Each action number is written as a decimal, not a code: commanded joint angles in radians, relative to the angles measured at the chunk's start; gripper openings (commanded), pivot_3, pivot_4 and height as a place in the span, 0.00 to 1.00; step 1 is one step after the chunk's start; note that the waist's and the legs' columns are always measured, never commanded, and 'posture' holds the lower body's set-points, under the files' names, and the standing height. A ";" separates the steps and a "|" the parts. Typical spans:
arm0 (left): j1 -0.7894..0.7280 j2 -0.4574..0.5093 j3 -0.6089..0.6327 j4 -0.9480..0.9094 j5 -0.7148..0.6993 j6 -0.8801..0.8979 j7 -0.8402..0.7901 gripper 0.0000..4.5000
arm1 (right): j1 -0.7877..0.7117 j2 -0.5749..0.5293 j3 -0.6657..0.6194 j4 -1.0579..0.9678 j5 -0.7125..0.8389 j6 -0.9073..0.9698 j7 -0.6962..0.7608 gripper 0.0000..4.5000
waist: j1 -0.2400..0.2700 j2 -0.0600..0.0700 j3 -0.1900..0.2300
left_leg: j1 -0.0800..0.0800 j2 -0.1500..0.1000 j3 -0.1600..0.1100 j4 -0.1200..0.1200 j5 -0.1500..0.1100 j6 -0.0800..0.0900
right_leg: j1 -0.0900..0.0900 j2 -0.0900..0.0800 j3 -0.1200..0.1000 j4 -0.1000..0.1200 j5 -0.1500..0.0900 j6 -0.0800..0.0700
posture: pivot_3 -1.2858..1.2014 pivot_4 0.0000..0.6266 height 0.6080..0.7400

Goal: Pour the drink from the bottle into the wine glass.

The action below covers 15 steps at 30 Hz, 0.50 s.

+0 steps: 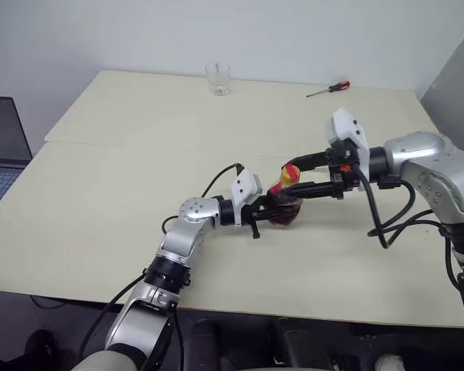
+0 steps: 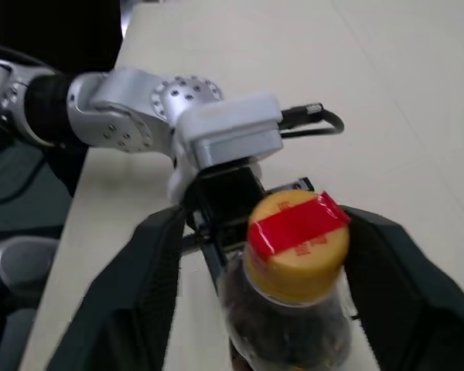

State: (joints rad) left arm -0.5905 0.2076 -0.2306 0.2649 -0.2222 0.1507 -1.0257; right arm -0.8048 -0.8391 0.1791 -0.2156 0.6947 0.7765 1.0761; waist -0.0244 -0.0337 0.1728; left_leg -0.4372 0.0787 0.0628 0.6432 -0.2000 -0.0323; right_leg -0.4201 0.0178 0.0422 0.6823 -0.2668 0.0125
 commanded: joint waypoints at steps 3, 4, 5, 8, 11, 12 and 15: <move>-0.055 -0.016 0.010 -0.001 -0.013 -0.016 -0.011 0.14 | 0.093 -0.019 -0.213 -0.177 0.094 0.125 -0.158 1.00 | -0.001 0.000 0.000 | 0.000 0.000 0.000 0.000 0.000 0.000 | 0.000 0.000 -0.001 0.000 0.000 0.000 | 0.52 0.24 1.00; -0.058 -0.016 0.012 0.006 -0.012 -0.020 -0.013 0.14 | 0.116 -0.016 -0.252 -0.206 0.104 0.164 -0.216 1.00 | -0.001 0.000 0.000 | 0.000 0.000 0.000 0.000 0.000 0.000 | 0.000 0.000 -0.001 0.000 0.000 0.000 | 0.52 0.24 1.00; -0.059 -0.016 0.013 0.012 -0.010 -0.027 -0.013 0.14 | 0.132 -0.010 -0.285 -0.236 0.109 0.198 -0.277 1.00 | -0.001 0.000 0.000 | 0.000 0.000 0.000 0.000 0.000 0.000 | 0.001 0.000 0.000 0.000 0.000 0.000 | 0.52 0.24 1.00; -0.065 -0.017 0.011 0.028 0.014 -0.048 0.013 0.14 | 0.173 0.013 -0.334 -0.377 0.095 0.350 -0.495 1.00 | -0.002 0.000 0.000 | 0.000 0.000 0.000 0.000 0.000 0.000 | 0.000 0.000 0.000 0.000 0.000 0.001 | 0.52 0.24 1.00; -0.072 -0.032 0.017 0.052 0.023 -0.053 0.048 0.14 | 0.201 0.081 -0.350 -0.474 0.089 0.440 -0.652 1.00 | -0.007 0.000 0.000 | 0.000 0.000 -0.001 0.000 0.000 0.000 | 0.000 0.000 0.001 0.000 -0.001 0.002 | 0.52 0.24 1.00; -0.072 -0.039 0.013 0.058 0.028 -0.061 0.054 0.14 | 0.206 0.122 -0.364 -0.499 0.096 0.474 -0.705 1.00 | -0.007 0.000 0.000 | 0.000 0.000 -0.001 0.000 0.000 0.000 | 0.000 0.001 0.001 0.000 -0.002 0.004 | 0.52 0.24 1.00; -0.072 -0.053 0.007 0.072 0.035 -0.075 0.060 0.14 | 0.177 0.241 -0.393 -0.556 0.127 0.567 -0.827 1.00 | -0.006 0.000 0.000 | 0.000 0.000 -0.001 0.000 0.000 0.000 | 0.000 0.001 0.001 0.001 -0.002 0.004 | 0.52 0.24 1.00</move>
State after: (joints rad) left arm -0.6343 0.1664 -0.2292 0.3555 -0.1841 0.1102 -0.9704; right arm -0.5932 -0.6285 -0.1691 -0.7112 0.7976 1.3012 0.3195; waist -0.0308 -0.0335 0.1727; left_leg -0.4369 0.0789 0.0614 0.6431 -0.1999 -0.0324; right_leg -0.4198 0.0187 0.0428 0.6832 -0.2692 0.0168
